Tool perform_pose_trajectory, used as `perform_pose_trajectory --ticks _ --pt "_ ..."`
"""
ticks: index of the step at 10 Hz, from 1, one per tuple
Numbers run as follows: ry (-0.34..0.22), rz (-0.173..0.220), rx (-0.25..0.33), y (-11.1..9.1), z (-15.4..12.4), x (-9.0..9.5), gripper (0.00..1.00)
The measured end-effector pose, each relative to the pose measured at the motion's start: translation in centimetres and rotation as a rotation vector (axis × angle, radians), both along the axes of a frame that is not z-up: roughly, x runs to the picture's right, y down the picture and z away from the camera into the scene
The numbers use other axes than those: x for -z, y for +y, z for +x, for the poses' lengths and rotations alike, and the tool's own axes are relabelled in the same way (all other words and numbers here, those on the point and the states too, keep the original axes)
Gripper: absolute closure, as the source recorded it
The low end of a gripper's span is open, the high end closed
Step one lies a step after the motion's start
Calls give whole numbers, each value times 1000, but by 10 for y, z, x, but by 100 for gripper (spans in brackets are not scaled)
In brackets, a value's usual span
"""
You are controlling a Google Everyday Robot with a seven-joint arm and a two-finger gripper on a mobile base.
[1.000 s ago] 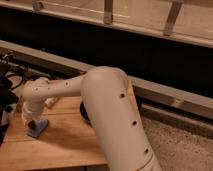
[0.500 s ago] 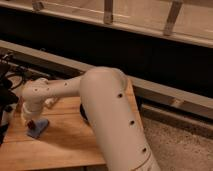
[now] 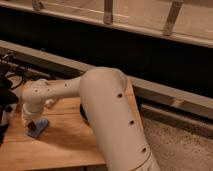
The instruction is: Place the pepper on the white sponge
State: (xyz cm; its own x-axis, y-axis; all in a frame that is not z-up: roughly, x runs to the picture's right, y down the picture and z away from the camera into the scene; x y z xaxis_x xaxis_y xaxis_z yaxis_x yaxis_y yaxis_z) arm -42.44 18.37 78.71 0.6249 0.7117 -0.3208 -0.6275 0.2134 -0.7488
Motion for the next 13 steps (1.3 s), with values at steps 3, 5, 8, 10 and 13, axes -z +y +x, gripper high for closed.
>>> perform_pose_trajectory --ticks 3,5,8,10,13 --pt "4 1 5 1 5 -3 70" --pt "-2 5 5 1 1 -1 57" --pt "-1 7 10 3 -1 -2 29" --pt "-1 9 9 3 0 -2 27" --pt "-4 11 14 5 -3 -1 27"
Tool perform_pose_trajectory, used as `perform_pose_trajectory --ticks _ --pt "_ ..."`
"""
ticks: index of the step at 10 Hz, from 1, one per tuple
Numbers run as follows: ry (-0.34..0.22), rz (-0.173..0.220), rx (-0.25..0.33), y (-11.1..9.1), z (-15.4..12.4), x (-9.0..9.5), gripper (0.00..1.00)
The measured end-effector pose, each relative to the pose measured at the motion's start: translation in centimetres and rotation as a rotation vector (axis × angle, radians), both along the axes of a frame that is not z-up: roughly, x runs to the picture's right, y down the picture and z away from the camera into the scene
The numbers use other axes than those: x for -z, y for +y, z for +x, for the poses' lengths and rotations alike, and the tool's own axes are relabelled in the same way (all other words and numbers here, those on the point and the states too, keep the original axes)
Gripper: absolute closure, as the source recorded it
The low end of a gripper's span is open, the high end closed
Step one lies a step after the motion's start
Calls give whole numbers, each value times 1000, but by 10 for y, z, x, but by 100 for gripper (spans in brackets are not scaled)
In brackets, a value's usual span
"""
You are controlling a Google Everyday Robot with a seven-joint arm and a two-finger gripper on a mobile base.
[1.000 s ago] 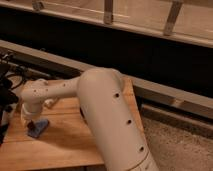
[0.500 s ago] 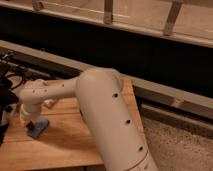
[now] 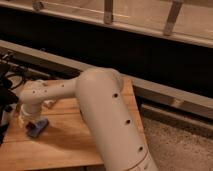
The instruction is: Place the pepper on the white sponge
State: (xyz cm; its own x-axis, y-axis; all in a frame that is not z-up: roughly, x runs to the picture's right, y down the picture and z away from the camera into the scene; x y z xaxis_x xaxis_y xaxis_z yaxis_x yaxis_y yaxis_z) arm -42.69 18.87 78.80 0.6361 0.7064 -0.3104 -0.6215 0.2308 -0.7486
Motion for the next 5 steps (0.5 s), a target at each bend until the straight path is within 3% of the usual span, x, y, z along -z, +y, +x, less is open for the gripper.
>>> perform_pose_trajectory --ticks 5 --pt "-3 5 6 2 -2 1 26"
